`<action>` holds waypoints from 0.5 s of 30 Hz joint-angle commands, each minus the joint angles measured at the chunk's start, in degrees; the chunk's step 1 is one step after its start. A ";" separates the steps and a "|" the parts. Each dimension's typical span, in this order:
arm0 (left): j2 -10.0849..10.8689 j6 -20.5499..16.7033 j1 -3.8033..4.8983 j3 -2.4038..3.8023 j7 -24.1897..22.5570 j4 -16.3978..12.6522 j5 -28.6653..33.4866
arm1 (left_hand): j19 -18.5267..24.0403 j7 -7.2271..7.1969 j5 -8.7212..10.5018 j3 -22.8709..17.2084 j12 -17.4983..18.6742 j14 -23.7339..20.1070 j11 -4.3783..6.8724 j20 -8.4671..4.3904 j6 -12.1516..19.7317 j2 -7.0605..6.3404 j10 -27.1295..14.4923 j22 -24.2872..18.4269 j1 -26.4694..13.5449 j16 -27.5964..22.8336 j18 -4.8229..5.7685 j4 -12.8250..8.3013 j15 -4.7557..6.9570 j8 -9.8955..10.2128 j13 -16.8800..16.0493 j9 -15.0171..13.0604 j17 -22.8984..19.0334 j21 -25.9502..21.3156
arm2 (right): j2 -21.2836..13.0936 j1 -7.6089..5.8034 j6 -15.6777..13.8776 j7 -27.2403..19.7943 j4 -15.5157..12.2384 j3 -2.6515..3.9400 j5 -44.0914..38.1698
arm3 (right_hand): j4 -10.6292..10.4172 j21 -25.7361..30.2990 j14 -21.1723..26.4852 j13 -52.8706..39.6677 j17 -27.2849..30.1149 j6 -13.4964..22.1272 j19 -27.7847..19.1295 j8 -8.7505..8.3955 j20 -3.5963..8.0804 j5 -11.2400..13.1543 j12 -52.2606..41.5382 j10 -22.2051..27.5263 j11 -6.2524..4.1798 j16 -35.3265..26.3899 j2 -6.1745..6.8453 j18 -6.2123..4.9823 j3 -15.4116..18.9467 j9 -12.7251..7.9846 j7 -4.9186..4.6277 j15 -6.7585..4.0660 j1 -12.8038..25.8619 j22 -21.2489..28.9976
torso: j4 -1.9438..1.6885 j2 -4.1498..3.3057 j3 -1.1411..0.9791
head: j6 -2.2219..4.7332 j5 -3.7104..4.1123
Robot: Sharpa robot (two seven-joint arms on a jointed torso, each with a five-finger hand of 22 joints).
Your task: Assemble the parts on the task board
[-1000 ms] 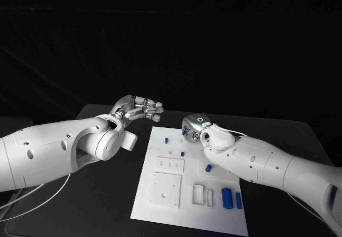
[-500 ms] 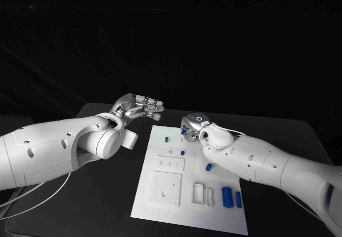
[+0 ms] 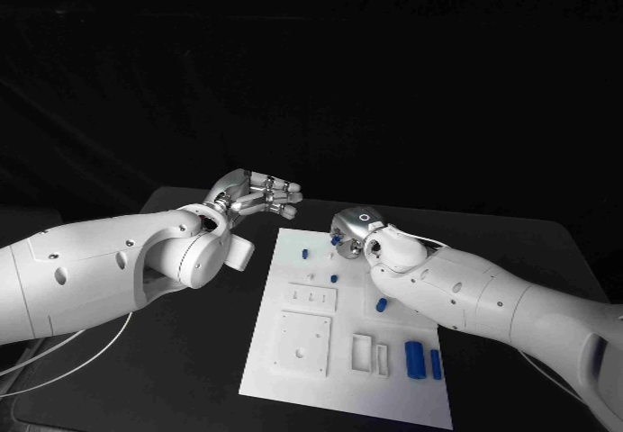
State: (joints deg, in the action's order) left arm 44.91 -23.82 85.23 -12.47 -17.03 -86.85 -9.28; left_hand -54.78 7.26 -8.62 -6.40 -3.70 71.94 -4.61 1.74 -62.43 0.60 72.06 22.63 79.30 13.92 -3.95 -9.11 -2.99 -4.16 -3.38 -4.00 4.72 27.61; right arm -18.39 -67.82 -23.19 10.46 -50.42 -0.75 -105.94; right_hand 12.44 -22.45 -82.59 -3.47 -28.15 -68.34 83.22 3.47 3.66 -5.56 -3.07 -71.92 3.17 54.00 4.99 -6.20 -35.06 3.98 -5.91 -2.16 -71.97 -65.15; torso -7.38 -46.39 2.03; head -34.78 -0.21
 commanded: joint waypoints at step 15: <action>-0.11 0.61 0.39 0.07 -0.15 -0.06 -0.24 | -0.18 -0.10 0.05 -0.18 0.18 -0.28 0.05 0.02 0.34 -0.24 -0.28 0.06 -0.24 -0.07 0.20 0.31 0.05 0.30 -0.02 0.00 -0.08 -0.27 | -0.36 0.01 -0.06 -0.88 0.23 -0.05 2.95 | -1.03 4.09 -0.08 0.17 1.78 6.62 0.98 0.07 -2.04 -1.83 -0.20 8.14 2.39 -2.69 4.27 -2.41 -0.20 -0.43 -1.59 1.84 -0.10 1.92 | 0.09 -0.09 -0.08 | 0.09 -0.18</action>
State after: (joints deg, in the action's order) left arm 44.88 -23.82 85.45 -12.47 -16.92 -86.83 -9.32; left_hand -54.78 7.26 -8.62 -6.40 -3.70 71.94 -4.61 1.74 -62.43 0.60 72.06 22.62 79.30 13.92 -3.96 -9.11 -2.99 -4.16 -3.38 -4.00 4.72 27.61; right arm -18.71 -67.82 -22.98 10.19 -49.98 -0.78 -104.00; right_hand 11.36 -18.59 -82.51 -3.39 -26.42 -62.05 83.94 3.64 1.72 -7.11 -3.07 -64.18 5.63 51.56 8.84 -7.54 -35.66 3.61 -7.39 -0.49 -72.02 -63.31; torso -7.29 -46.46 1.99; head -34.65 -0.40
